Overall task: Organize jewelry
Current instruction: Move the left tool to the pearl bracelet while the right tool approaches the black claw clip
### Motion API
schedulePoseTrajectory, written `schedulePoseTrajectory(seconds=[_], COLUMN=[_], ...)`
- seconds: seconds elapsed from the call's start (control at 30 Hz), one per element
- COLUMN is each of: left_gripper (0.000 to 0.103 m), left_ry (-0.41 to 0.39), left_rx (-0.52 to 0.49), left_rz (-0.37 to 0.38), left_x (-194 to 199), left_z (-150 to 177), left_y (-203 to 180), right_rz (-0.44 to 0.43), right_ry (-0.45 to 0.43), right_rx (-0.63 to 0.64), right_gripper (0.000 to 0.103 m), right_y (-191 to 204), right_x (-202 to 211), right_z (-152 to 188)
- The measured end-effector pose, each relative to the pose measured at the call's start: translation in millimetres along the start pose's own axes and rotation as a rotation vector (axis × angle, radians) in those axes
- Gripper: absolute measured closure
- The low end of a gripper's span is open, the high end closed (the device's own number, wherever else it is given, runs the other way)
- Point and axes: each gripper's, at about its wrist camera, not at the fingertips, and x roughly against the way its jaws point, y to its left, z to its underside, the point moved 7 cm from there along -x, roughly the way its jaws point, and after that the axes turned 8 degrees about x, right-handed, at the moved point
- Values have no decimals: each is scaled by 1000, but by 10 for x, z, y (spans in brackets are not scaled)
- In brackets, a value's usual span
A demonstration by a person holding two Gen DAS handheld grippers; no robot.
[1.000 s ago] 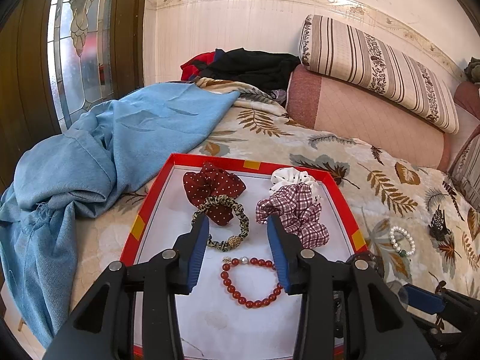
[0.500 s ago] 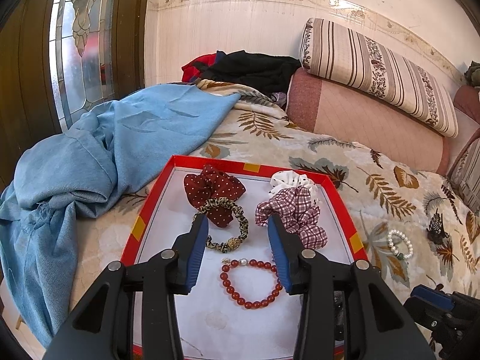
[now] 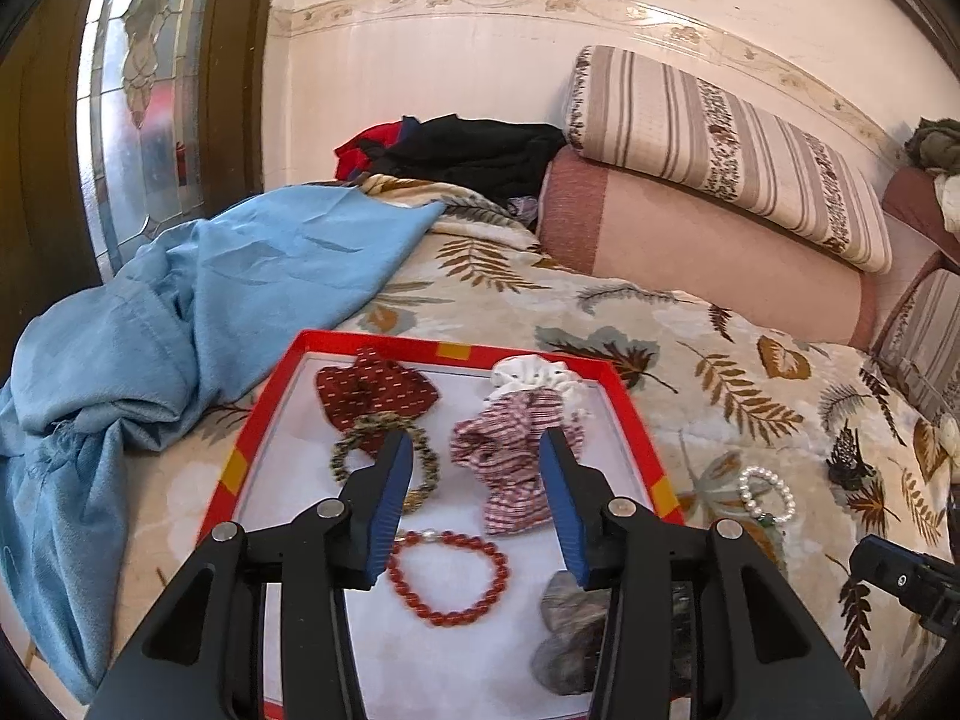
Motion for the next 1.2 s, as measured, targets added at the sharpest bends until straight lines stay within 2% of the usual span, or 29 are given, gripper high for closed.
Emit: schedulePoseTrajectory(seconds=[0.33,0.57,0.7,0.87,1.03,1.2], left_gripper=[59,57,49,49,39,36], left_ry=[23,81,156,272,304,326], left_rx=[-50,-130,-158,-267,-430,-548], left_rz=[118,225,302,355,325,247], left_x=[40,46,-11,-163,-311,-629], left_z=[79,294,446,790,1083,1313], left_y=[-628,-1193,-1440,-1825,-2224,-2557], right_rz=[76,134,141,139,110,102], right_ry=[-24,-52,-52,-93,-90,-111], right_rx=[-69,-211,-243,-245,-276,-280], right_gripper=[64,63,59,56,56,56], right_y=[-666,-1381,-1580,-1743,-1883,-1934], right_x=[273,524,601,703,688,749], right_z=[77,63,-17,-69,-7,-36])
